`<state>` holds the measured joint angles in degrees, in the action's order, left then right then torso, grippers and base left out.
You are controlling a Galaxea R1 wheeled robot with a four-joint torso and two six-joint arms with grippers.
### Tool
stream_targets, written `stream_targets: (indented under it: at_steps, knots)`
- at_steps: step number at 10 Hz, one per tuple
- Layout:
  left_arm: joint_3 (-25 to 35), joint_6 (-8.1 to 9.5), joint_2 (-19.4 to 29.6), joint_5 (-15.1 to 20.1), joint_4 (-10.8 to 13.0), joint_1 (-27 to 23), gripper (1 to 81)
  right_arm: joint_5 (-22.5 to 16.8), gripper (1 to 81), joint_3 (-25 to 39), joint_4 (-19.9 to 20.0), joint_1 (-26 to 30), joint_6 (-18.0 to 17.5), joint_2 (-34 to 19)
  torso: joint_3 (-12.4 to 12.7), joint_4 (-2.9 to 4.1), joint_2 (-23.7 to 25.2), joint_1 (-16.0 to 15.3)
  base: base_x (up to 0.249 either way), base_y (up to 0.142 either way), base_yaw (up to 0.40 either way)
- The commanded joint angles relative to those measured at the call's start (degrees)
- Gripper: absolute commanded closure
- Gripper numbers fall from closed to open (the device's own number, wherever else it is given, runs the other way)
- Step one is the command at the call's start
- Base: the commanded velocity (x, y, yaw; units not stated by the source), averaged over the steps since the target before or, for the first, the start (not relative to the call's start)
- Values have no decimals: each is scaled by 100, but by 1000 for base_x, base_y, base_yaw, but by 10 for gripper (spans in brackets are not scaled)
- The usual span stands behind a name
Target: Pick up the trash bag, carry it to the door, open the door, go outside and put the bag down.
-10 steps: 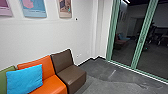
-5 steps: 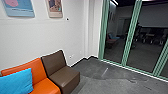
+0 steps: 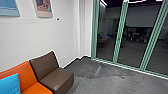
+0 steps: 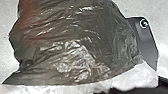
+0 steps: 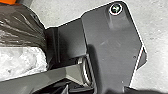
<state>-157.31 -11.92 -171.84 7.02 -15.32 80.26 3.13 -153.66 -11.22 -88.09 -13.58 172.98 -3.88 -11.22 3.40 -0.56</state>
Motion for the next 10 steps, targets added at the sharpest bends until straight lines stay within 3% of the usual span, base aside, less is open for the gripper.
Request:
stream_targets:
  at_steps: [1, 10]
  knots:
    - [-19, -38, 44, 335, 21, -357, 811, -278, 10, -110, -56, 279, -22, 46, 0, 0, 0, 0, 0, 0, -237]
    - [-19, -29, 0, 335, 100, -357, 811, -252, 10, -75, -83, 217, -5, 213, 0, 0, 0, 0, 0, 0, -243]
